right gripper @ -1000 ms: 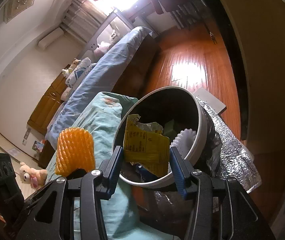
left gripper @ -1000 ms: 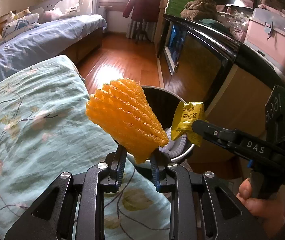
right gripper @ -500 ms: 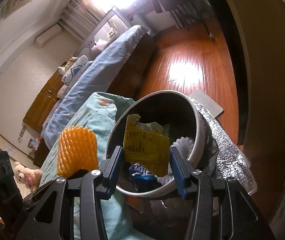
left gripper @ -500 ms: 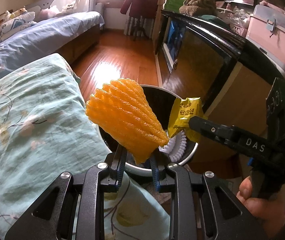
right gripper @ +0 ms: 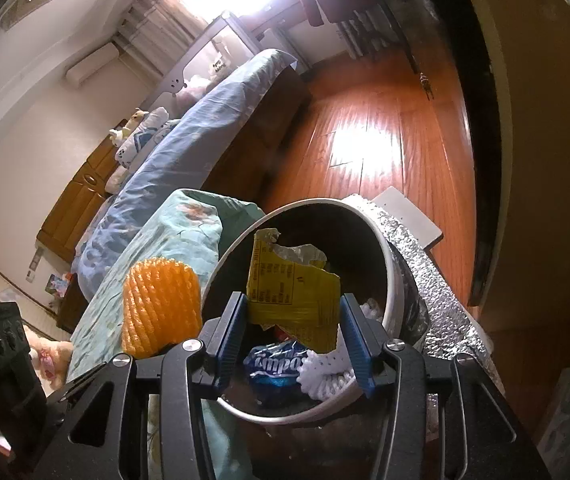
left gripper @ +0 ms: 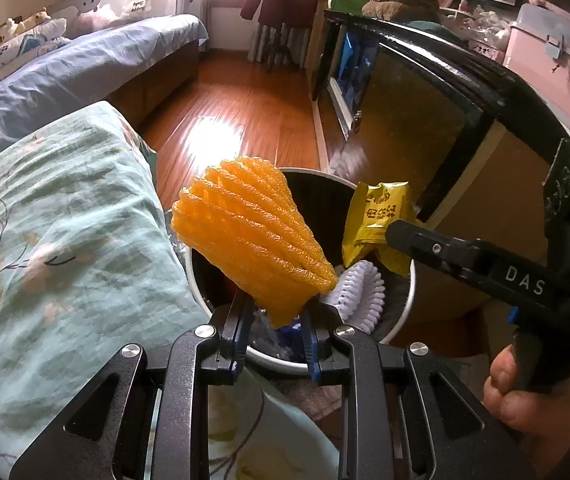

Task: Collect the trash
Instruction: 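Carry the orange foam sleeve and yellow packet over the trash bin with both tools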

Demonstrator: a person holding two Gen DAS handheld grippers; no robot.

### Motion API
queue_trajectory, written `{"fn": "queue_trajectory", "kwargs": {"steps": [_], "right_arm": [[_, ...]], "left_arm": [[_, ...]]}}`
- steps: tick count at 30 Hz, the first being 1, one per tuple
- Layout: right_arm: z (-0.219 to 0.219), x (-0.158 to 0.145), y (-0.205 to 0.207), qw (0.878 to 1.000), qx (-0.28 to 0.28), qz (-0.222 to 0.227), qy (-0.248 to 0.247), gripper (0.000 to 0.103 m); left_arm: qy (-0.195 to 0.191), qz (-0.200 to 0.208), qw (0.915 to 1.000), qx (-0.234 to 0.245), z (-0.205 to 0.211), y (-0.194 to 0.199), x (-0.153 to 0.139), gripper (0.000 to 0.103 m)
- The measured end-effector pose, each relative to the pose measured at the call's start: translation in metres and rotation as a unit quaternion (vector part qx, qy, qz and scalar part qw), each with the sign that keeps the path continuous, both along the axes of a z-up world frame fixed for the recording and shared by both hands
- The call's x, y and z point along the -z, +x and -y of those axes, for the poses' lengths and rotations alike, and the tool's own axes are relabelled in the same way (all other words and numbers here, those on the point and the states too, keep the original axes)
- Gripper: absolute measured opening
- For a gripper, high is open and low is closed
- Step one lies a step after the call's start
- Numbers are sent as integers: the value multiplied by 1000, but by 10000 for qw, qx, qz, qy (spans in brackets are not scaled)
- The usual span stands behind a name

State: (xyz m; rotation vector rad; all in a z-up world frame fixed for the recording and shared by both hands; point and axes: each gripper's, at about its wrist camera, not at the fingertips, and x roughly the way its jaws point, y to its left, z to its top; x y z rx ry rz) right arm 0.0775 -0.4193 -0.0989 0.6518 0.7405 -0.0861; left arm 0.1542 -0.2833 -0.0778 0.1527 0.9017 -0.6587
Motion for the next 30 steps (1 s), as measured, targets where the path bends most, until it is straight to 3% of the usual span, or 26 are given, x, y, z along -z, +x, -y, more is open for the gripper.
{"fn": "queue_trajectory", "kwargs": {"steps": [30], "right_arm": [[3, 3, 21, 9996, -88, -227, -121, 51]], "left_arm": [[107, -114, 9998, -80, 7, 14, 1, 21]]}}
